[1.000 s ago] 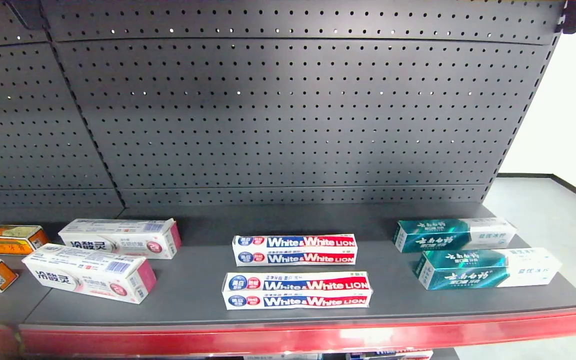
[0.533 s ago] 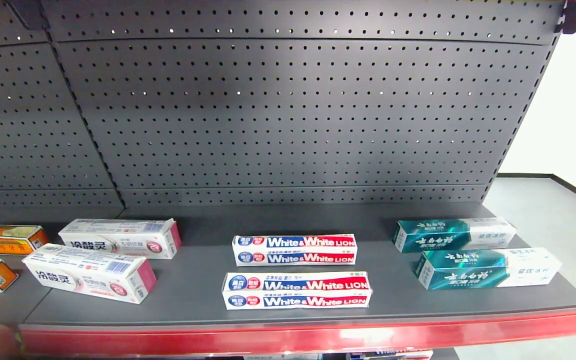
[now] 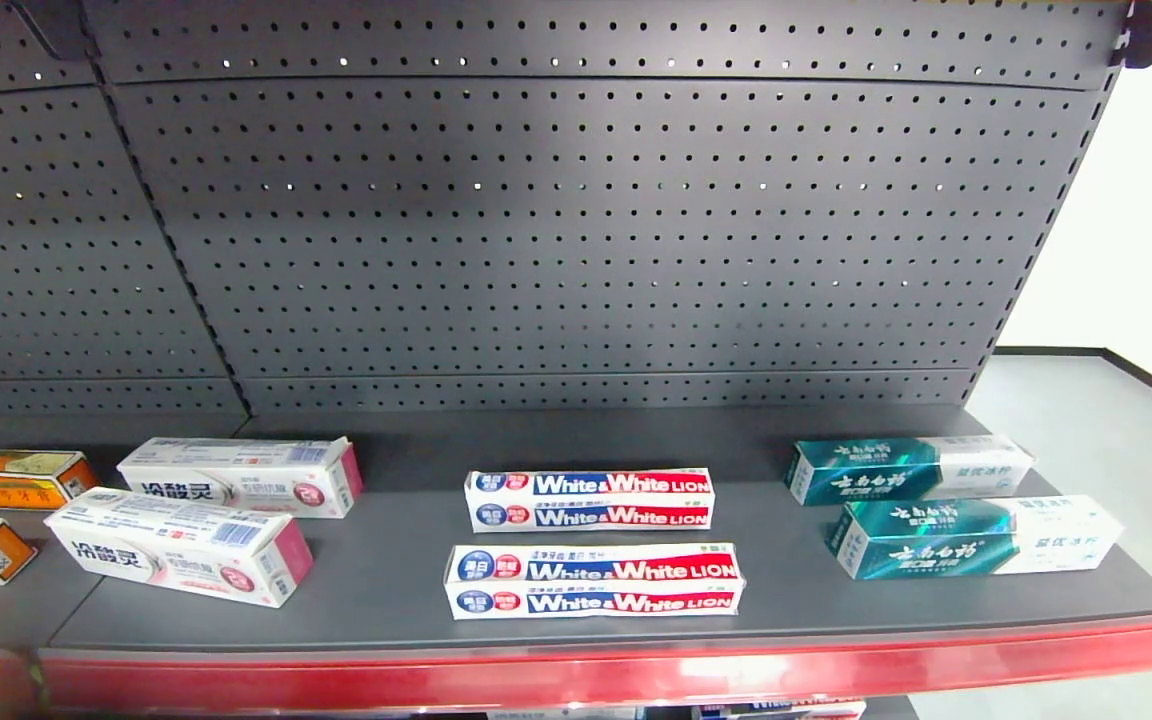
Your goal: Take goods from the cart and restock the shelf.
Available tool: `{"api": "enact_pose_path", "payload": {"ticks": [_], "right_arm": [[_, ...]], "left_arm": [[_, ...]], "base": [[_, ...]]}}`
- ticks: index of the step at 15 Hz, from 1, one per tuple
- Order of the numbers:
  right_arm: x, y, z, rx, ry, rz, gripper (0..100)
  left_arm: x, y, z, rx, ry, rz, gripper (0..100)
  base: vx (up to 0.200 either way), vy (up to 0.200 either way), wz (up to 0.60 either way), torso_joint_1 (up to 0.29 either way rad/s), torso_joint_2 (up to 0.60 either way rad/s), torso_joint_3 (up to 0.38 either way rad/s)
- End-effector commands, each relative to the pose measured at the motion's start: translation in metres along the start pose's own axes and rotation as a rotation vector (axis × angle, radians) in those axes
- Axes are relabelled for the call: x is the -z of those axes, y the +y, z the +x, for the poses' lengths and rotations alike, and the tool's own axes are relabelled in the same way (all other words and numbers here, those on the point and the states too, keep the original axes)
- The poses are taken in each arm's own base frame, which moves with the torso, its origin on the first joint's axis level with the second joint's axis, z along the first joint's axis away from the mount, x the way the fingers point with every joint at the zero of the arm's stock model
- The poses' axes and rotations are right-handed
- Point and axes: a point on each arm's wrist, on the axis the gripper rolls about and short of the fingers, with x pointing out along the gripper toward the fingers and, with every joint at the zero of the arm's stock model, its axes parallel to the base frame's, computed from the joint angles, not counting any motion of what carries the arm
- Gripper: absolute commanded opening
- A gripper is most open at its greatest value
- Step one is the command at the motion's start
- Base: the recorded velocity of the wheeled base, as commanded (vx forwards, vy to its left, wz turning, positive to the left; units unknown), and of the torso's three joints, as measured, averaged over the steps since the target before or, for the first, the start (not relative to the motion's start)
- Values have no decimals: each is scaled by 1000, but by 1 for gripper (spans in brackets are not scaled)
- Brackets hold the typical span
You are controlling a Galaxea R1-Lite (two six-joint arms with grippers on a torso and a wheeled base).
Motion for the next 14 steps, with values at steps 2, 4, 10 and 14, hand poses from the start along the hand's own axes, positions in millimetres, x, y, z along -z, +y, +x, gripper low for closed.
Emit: {"api": "enact_pose_path", "payload": {"ticks": [2, 4, 10, 14], "right_arm": [[2, 0, 0, 4, -2, 4, 100], [2, 0, 0, 7, -2, 4, 100], [2, 0, 0, 4, -2, 4, 100], [2, 0, 0, 4, -2, 4, 100]], "left_arm": [[0, 0, 0, 0, -1, -5, 100], [0, 1, 0, -56, -2, -26, 100], [0, 2, 3, -118, -53, -53, 100], [7, -4, 5, 121, -37, -48, 100]], "base": [[0, 0, 0, 0, 0, 0], [0, 0, 0, 0, 0, 0], [0, 0, 0, 0, 0, 0], [0, 0, 0, 0, 0, 0]]}}
